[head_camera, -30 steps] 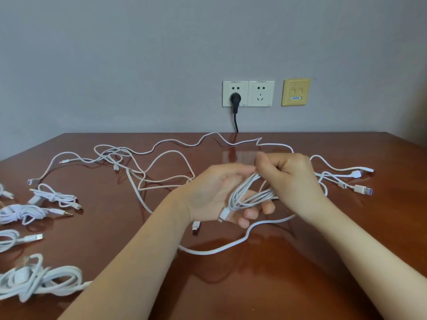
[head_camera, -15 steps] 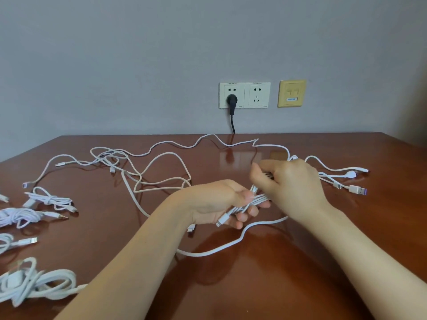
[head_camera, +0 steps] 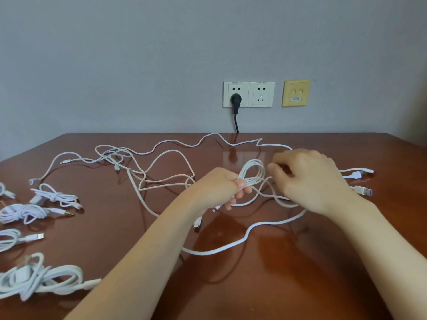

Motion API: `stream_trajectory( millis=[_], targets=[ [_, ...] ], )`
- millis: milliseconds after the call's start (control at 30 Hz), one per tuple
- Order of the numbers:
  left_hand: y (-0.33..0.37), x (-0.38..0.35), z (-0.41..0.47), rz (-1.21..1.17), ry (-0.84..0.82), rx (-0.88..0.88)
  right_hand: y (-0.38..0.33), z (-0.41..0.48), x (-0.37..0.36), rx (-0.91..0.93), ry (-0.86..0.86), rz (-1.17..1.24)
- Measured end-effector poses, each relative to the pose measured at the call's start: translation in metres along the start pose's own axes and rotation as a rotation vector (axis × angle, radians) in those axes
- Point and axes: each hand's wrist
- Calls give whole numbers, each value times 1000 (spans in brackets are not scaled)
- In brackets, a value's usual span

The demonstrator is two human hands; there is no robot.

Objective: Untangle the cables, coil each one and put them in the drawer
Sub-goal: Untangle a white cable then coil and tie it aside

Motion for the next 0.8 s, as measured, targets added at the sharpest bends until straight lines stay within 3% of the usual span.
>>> stream_trajectory(
  millis=[133,267,400,600,700,800],
  targets=[
    [0,2,-1,-42,-9,19,5,2,5,102,19,171],
    [2,1,-1,-78,36,1,-1,1,-4,-74,-111,418],
    [2,1,-1,-102,99,-1,-6,-1,-15,-84,-238,328],
    [5,5,-4,-96,40,79,-7,1,-9,132,-68,-121],
    [5,7,-7,-45,-97,137,-5,2,-10,344,116,-117],
    [6,10,-11,91,-264,135,0,1,-12,386,191,-13]
  ],
)
Point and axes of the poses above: each hand's wrist, its own z-axis towards the middle knuckle, its own x-axis out of the back of the hand, y = z × x, and after that the axes turned 14 degrees about x, right-handed
